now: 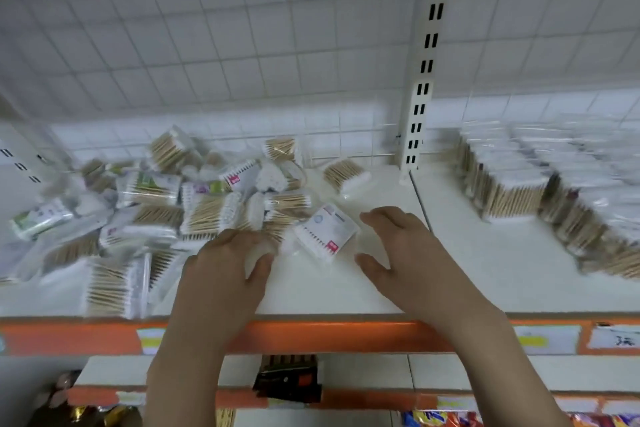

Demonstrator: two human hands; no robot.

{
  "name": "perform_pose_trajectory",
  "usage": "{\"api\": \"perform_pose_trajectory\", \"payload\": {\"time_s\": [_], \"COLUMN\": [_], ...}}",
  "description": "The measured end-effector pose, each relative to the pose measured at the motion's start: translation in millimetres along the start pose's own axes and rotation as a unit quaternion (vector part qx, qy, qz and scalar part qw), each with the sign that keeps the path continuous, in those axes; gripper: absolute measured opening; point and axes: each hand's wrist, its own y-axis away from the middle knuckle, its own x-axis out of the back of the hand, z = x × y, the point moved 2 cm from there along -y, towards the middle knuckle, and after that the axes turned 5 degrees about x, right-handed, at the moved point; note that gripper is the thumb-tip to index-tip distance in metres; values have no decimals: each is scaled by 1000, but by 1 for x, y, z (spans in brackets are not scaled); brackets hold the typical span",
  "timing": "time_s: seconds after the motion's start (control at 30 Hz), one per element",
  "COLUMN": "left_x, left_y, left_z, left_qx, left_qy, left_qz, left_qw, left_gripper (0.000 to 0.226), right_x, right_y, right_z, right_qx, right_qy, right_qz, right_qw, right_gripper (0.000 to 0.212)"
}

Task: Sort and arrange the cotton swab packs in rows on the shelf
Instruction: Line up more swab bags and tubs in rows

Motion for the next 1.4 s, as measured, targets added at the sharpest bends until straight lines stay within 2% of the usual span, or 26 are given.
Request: {"api": "perform_pose_trajectory", "payload": {"time_s": [0.17, 0.27, 0.4, 0.73, 0.87, 1.03, 1.17, 1.3, 1.4], "left_x": [-19, -29, -38, -61, -61, -62, -57, -52, -49], "left_y": [-16, -22, -33, -56, -64, -65, -64, -64, -65], "left_z": [-8, -3, 3, 13, 13, 14, 13, 12, 10], "left_qx": [-26, -14, -26, -18, -19, -28, -29, -31, -40], "left_qy": [-4, 21, -2, -65, -51, -59, -29, 22, 55], "left_qz": [-44, -32, -44, -101, -113, -122, -110, -91, -75], "left_qw": [999, 999, 999, 993, 992, 990, 993, 995, 995], "left_gripper": [25, 30, 34, 68, 67, 65, 53, 45, 47], "right_x": [-2, -1, -1, -7, -10, -24, -39, -53, -53], "right_y": [0, -1, -5, -46, -81, -125, -144, -150, -148], "right_z": [1, 10, 24, 62, 75, 83, 86, 91, 92], "right_qx": [-40, -58, -83, -118, -130, -171, -209, -213, -240], "right_qy": [33, 47, 48, 41, 48, 25, 33, 49, 5], "right_qz": [-11, -20, -19, -38, -43, -73, -100, -153, -104], "right_qw": [999, 997, 995, 991, 989, 982, 972, 964, 965], "right_gripper": [56, 56, 55, 53, 52, 66, 73, 57, 65]}}
